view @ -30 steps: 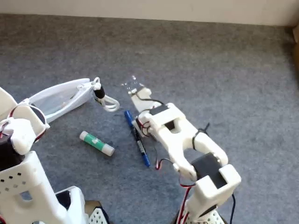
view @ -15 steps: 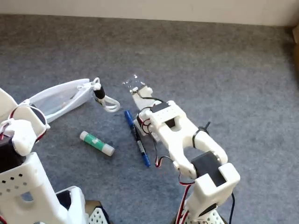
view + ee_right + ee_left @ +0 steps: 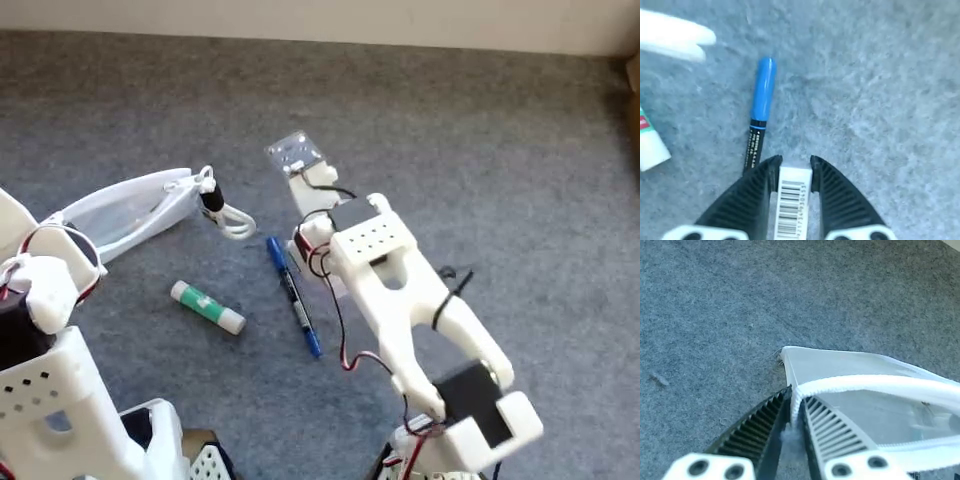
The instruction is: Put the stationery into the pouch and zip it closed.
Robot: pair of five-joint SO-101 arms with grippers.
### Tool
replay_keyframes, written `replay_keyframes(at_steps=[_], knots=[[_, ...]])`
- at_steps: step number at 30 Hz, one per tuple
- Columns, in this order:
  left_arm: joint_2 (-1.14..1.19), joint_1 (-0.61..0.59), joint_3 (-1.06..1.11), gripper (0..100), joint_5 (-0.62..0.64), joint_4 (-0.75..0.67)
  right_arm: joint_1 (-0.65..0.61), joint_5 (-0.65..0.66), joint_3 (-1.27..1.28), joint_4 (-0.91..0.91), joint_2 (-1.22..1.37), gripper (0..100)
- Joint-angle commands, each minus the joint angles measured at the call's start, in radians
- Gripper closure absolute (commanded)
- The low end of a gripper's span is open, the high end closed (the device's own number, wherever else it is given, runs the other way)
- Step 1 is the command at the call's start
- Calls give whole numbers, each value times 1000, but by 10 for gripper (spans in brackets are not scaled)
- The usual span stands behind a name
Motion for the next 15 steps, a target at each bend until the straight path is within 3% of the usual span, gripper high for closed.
replay_keyframes(at_steps=[1, 5, 15], knots=[[-2, 48, -31, 989, 15, -17, -36, -34, 5, 8, -150, 975], [-1, 148, -56, 989, 15, -17, -44, -155, 41, 5, -291, 975], [2, 329, -140, 989, 25, -14, -44, -166, 154, 4, -619, 975]])
